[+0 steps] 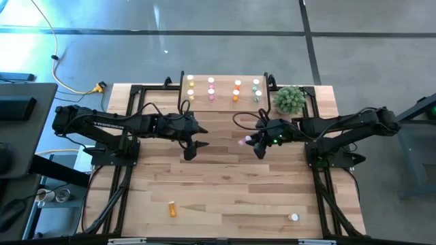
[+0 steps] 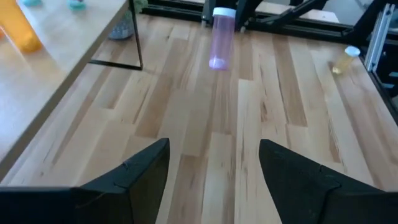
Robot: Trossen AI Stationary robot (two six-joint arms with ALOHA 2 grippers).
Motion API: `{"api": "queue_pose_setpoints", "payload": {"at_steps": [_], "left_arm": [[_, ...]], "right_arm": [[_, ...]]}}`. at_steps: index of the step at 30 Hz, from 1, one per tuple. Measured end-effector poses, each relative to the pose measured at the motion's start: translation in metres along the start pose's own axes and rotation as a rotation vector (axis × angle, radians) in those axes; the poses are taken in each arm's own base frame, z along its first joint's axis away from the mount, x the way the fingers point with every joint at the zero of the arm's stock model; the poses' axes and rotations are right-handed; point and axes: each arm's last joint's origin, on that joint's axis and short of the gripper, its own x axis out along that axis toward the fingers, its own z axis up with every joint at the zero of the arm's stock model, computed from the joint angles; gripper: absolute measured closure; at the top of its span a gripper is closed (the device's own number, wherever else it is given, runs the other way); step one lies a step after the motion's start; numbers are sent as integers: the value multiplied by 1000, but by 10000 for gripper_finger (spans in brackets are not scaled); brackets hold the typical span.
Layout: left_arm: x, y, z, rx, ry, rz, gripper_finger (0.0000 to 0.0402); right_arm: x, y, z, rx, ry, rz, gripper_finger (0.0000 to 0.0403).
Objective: Pick and place medicine bottles onto shelf by color
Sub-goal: Put the pink pill bottle on the shelf aligned with the other pink pill bottles
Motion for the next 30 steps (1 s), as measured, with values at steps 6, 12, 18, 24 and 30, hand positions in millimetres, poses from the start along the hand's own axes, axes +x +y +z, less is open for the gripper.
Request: {"api": "queue_pose_setpoints", "payload": {"at_steps": [6, 12, 18, 24, 30], "left_arm": [[0, 9, 2, -7, -12, 23, 163], [1, 19, 3, -22, -12, 28, 163], [0, 27, 4, 12, -8, -15, 163], [0, 30, 4, 68, -8, -28, 163], [0, 29, 4, 93, -6, -51, 163]], "right_arm": [[14, 11, 29, -87, -6, 16, 299], [33, 25, 58, -196, 20, -12, 299], [55, 31, 78, -264, 47, -9, 299], [76, 33, 94, -312, 64, 29, 299], [89, 33, 106, -340, 60, 40, 299]]}}
